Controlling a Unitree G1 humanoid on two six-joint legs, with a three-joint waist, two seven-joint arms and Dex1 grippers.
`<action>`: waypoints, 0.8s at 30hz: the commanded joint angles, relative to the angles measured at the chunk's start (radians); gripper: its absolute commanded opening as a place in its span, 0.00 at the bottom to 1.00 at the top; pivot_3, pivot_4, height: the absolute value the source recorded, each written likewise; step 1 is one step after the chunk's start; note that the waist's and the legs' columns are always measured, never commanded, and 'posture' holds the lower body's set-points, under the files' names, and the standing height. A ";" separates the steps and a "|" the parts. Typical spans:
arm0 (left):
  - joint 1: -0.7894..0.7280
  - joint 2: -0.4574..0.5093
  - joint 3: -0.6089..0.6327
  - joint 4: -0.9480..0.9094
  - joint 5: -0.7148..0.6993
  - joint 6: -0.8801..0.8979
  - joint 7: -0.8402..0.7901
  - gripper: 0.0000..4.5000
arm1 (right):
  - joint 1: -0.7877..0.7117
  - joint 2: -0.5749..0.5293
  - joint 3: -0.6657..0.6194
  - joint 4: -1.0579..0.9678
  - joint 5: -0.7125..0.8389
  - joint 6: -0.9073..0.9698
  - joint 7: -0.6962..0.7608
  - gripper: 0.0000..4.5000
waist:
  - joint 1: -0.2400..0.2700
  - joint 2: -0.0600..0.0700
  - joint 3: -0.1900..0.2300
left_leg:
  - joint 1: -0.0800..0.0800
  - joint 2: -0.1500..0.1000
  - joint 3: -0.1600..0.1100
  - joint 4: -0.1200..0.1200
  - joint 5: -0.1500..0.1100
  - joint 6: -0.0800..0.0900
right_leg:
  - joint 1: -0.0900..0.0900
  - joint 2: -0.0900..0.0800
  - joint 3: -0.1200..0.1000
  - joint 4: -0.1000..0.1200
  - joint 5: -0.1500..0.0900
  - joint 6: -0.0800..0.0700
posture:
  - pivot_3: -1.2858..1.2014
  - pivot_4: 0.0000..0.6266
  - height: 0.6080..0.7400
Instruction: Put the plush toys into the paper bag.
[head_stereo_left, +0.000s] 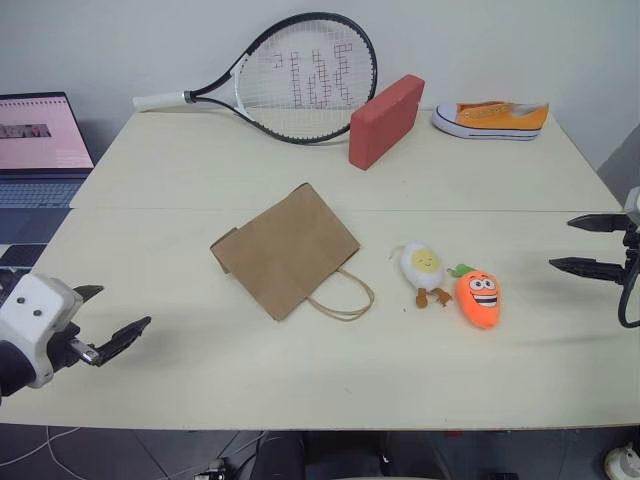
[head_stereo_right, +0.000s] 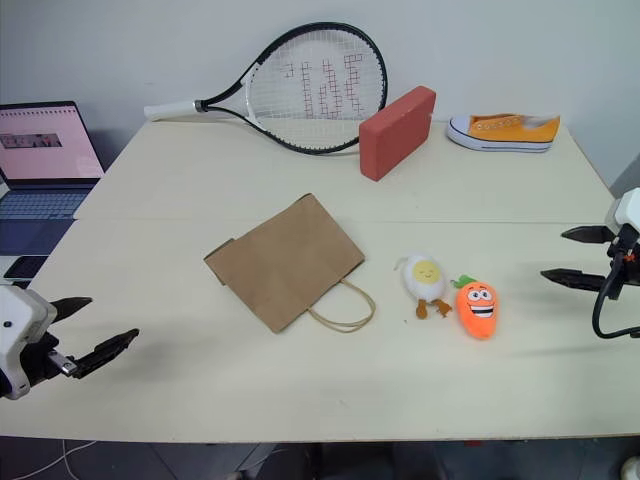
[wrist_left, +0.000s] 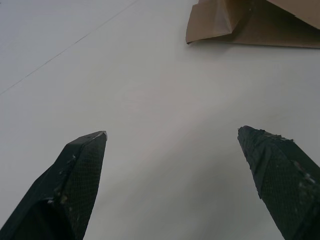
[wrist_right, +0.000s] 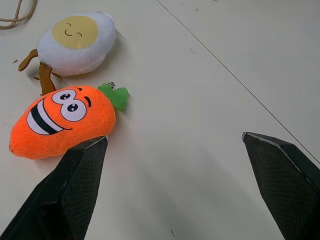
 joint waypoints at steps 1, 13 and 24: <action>-0.013 0.004 0.046 0.002 -0.006 -0.007 -0.015 0.99 | 0.005 -0.015 -0.017 -0.011 -0.001 -0.005 0.009 1.00 | 0.000 0.000 0.000 | 0.000 0.000 0.000 0.000 0.000 0.000 | 0.000 0.000 0.000 0.000 0.000 0.000 | 0.52 0.24 1.00; -0.026 -0.016 0.034 0.033 0.017 -0.044 -0.030 0.99 | 0.012 0.004 -0.019 -0.026 -0.003 -0.012 -0.022 1.00 | 0.000 0.000 0.000 | 0.000 0.001 0.003 0.001 0.000 0.000 | 0.000 0.000 0.000 0.000 0.000 0.000 | 0.52 0.24 1.00; -0.041 -0.021 0.028 0.058 0.025 -0.141 -0.065 0.99 | -0.006 0.027 -0.013 -0.033 -0.008 -0.038 -0.039 1.00 | 0.000 0.000 0.000 | 0.001 0.001 0.003 0.002 0.000 0.000 | 0.000 0.000 0.001 0.001 0.000 0.000 | 0.52 0.24 1.00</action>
